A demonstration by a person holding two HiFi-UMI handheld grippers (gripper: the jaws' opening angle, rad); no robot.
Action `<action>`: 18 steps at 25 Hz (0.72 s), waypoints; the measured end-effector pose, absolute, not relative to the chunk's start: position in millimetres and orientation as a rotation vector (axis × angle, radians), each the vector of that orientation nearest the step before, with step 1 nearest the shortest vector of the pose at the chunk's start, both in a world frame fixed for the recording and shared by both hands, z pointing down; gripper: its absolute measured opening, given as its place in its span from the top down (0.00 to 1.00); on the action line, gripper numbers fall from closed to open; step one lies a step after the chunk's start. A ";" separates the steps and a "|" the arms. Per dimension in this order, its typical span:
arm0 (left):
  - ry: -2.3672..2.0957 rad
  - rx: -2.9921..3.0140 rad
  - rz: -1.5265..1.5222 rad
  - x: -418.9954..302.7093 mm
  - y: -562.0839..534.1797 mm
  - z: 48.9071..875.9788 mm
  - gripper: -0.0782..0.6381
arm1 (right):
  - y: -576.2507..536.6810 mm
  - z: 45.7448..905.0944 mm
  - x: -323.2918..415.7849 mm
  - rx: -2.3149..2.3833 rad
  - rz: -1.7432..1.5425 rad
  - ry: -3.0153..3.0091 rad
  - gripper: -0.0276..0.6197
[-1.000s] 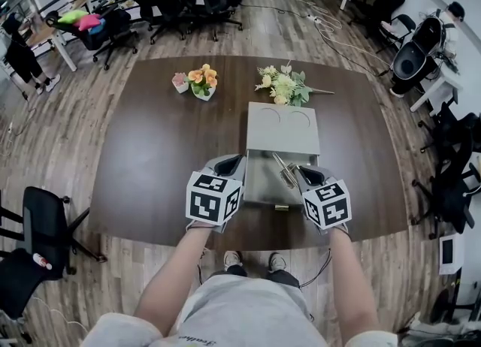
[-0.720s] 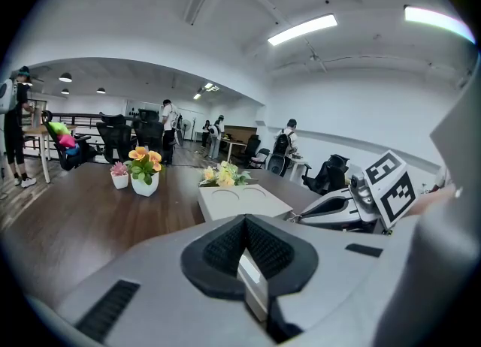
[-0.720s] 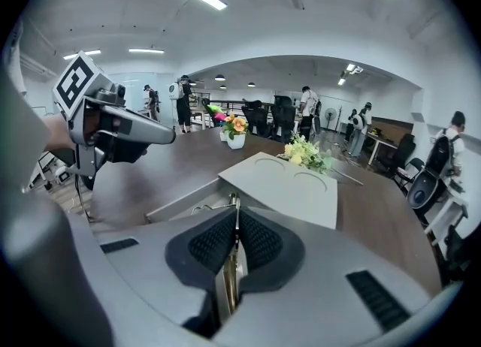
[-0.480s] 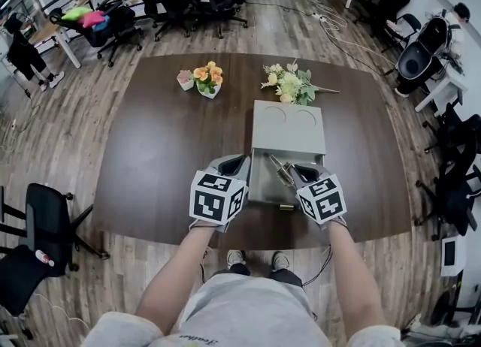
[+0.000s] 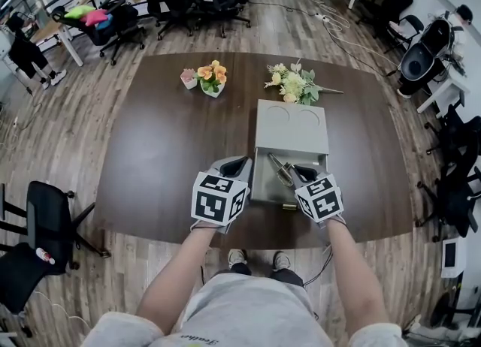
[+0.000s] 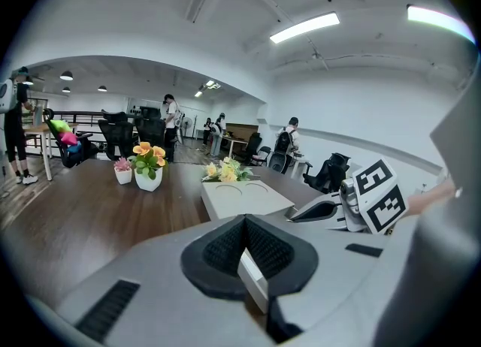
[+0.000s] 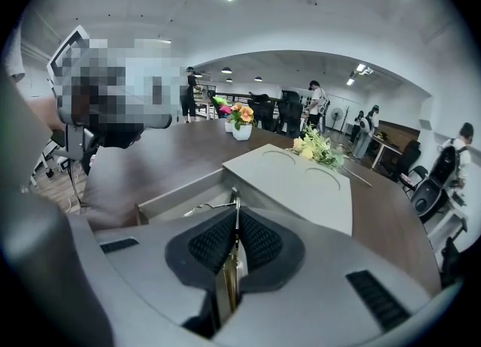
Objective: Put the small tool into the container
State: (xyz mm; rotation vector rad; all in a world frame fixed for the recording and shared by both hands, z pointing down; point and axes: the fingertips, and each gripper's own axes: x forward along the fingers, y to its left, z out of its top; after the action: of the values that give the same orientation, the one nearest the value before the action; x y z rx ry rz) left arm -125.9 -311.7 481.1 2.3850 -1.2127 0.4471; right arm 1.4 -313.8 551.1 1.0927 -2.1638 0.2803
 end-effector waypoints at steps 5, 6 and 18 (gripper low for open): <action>-1.210 2.382 0.444 -125.8 -310.8 480.2 0.89 | -315.4 549.1 1.1 1.097 0.312 -2.164 0.94; -1.209 2.381 0.442 -125.9 -310.6 480.5 0.89 | -314.9 549.1 0.4 1.097 0.322 -2.167 0.94; -1.216 2.367 0.432 -131.0 -311.8 485.3 0.89 | -308.5 554.3 -14.2 1.048 0.343 -2.182 0.94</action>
State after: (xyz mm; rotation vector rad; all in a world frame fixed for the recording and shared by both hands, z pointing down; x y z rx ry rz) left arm -131.0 -311.8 485.3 2.3673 -1.2165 0.4317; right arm -14.2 -308.5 554.3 1.0476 -2.1822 0.3425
